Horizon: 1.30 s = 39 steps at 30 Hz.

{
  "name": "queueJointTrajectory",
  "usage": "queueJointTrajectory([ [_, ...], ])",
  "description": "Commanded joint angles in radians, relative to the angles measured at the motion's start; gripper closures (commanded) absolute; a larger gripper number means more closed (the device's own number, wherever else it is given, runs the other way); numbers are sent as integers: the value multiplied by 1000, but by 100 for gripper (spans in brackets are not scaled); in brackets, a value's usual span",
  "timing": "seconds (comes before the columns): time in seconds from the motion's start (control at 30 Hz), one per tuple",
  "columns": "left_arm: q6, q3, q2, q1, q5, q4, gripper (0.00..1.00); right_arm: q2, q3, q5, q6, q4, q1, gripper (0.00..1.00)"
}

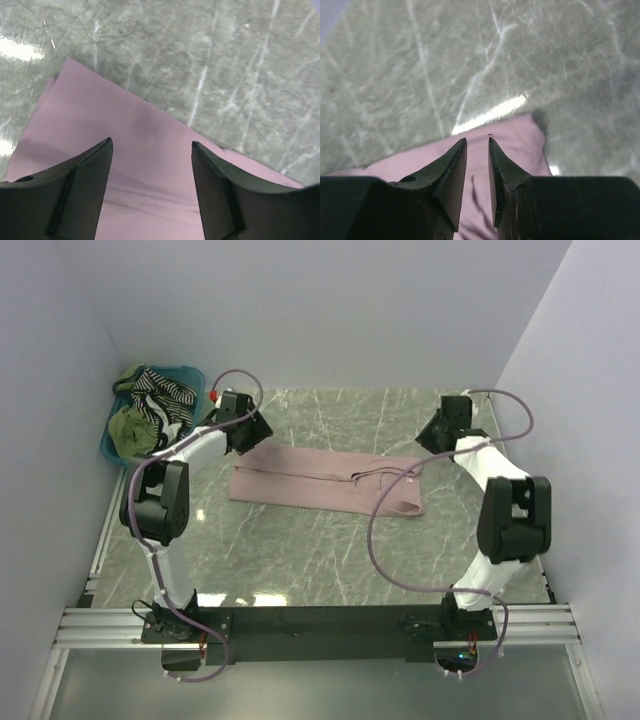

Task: Fold and stack the tank tops
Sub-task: Fold the tank top

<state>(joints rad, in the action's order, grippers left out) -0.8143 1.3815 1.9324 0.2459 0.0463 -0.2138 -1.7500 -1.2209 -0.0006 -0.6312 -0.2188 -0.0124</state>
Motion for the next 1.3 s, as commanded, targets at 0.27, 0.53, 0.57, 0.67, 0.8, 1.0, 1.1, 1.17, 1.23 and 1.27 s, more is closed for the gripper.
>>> queueJointTrajectory([
  [0.27,-114,-286,-348,150,-37,36,39,627,552,30,-81,84,-142,89],
  [0.53,-137,-389,-397,208,-75,54,41,756,727,93,-98,58,-152,100],
  [0.57,-132,-391,-395,208,-77,53,41,744,727,93,-87,61,-149,100],
  [0.67,-125,-378,-394,208,-76,44,41,676,715,77,-70,85,-133,100],
  [0.8,-120,-365,-388,210,-77,34,41,594,695,59,-48,110,-106,100],
  [1.0,-114,-346,-377,210,-76,25,41,498,643,39,-30,136,-64,100],
  [1.1,-108,-338,-372,210,-68,19,41,437,597,28,-25,137,-47,100],
  [1.17,-106,-334,-363,210,-62,14,40,399,568,16,-25,139,-31,100],
  [1.23,-108,-337,-357,208,-53,19,40,362,551,10,-27,141,-21,100],
  [1.27,-114,-343,-345,208,-48,25,40,348,538,4,-27,142,-15,100],
])
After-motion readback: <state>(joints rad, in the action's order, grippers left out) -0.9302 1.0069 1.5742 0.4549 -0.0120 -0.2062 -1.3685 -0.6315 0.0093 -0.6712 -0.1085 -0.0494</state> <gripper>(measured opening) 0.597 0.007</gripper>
